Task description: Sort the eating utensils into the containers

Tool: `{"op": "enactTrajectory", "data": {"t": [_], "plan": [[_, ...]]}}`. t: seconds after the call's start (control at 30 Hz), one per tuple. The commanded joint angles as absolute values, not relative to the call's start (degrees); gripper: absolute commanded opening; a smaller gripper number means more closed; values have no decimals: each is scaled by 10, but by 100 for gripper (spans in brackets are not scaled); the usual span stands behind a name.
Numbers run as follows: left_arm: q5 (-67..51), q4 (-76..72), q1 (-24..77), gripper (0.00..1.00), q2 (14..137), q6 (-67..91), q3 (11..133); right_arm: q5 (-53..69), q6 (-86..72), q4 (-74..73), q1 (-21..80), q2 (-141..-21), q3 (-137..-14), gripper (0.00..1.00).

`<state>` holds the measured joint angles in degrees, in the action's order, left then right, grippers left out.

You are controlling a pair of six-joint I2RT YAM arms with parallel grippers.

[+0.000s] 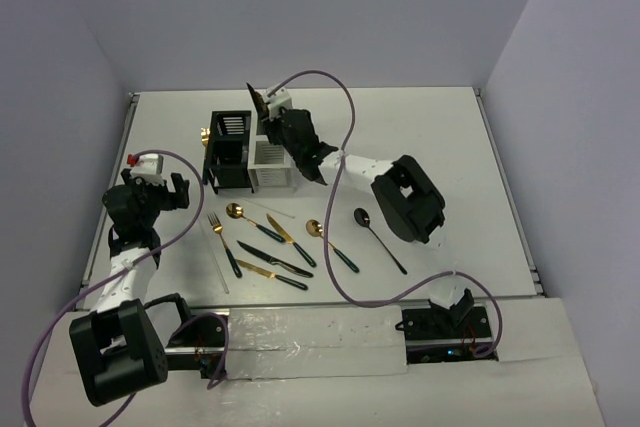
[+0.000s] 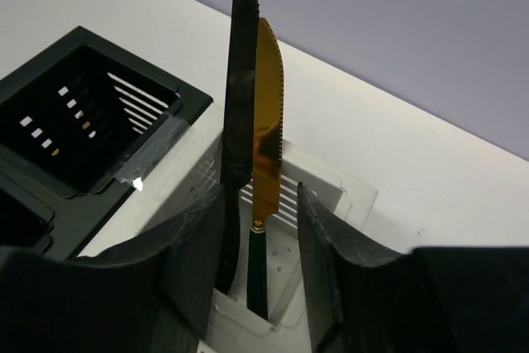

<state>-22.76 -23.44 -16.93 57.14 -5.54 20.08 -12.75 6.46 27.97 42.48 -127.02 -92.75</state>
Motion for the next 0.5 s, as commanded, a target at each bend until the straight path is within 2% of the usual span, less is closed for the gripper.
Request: {"op": "enactTrajectory", "data": {"t": [0.0,0.13,0.27,0.37,0.47], "plan": [[-242,-263,-175,88,572,-58,210,-124,59,290,422,-1191,-909,48],[-240,-263,-175,88,572,-56,211,-98,17,214,422,-1123,-888,57],[-241,-259,-176,88,576,-57,214,-47,-66,76,424,-1048,-880,61],[-238,-253,-176,88,580,-56,218,-29,-104,-25,431,-1019,-863,64],[-239,-250,-178,88,580,-57,219,-38,-105,-122,461,-1013,-848,72]]}}
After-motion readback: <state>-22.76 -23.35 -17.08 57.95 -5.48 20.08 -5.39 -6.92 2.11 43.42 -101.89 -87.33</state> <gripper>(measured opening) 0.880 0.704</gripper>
